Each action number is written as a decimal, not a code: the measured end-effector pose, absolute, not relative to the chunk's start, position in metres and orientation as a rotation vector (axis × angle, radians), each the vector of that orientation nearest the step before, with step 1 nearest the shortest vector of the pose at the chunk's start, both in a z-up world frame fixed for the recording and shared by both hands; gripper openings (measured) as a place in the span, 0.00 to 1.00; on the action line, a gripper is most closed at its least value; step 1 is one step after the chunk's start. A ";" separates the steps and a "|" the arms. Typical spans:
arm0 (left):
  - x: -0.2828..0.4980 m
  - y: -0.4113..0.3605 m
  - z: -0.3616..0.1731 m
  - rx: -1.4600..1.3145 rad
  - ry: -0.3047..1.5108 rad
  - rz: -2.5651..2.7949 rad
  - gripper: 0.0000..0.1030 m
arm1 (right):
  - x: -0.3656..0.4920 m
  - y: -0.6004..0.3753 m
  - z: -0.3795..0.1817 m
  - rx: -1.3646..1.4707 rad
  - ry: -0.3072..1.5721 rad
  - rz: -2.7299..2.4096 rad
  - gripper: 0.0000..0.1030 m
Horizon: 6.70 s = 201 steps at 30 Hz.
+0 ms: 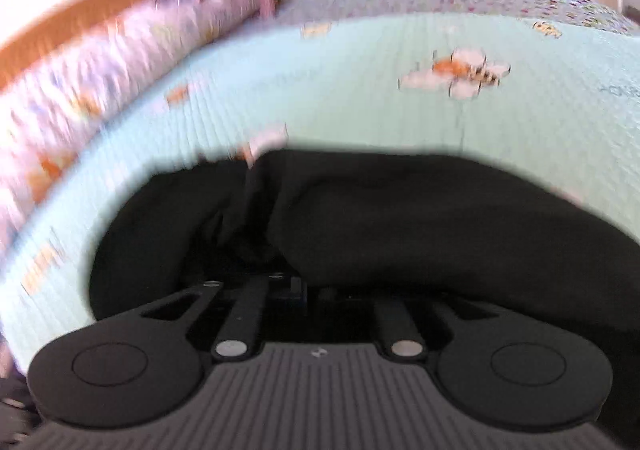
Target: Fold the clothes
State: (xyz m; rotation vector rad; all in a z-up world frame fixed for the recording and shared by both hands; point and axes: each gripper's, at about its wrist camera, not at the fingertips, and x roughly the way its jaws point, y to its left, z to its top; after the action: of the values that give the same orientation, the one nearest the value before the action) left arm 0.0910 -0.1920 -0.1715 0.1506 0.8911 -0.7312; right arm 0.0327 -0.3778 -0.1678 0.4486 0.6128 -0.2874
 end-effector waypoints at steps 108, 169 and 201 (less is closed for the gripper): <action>-0.056 -0.229 -0.184 0.376 0.875 -1.194 0.40 | -0.185 -0.451 -0.119 0.843 0.409 -0.430 0.84; -0.021 -0.248 -0.182 0.191 1.019 -1.127 0.54 | -0.048 -0.440 -0.177 0.642 0.822 -0.354 0.18; 0.009 -0.248 -0.167 0.157 0.949 -0.937 0.69 | -0.150 -0.493 -0.200 0.757 0.645 -0.644 0.76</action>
State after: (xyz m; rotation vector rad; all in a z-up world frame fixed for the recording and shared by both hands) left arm 0.0090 -0.2483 -0.1670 0.1567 0.9489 -0.9367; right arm -0.1502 -0.4932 -0.1998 0.7567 0.6445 -0.6439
